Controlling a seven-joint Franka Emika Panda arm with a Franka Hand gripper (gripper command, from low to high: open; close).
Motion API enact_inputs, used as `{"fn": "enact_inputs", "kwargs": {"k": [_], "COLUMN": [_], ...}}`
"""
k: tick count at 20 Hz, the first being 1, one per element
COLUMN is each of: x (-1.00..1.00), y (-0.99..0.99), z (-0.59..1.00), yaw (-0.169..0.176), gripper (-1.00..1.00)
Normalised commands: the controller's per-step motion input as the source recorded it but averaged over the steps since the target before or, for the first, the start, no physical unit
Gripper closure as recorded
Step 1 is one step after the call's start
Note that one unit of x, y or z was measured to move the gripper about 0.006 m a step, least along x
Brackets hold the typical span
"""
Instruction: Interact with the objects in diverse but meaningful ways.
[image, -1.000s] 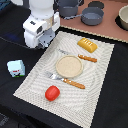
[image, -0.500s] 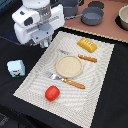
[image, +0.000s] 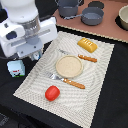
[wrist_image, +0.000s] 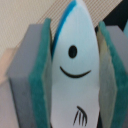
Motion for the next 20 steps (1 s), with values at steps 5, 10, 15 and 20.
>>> {"fn": "enact_inputs", "kwargs": {"k": [5, 10, 15, 20], "x": [0.7, 0.48, 0.28, 0.35], "y": [-0.67, -0.8, -0.86, -0.46], "z": [0.5, 0.11, -0.12, -0.15], "yaw": [-0.054, -0.054, -0.034, -0.04], "gripper": [1.0, 1.0, 1.0, 1.0]}}
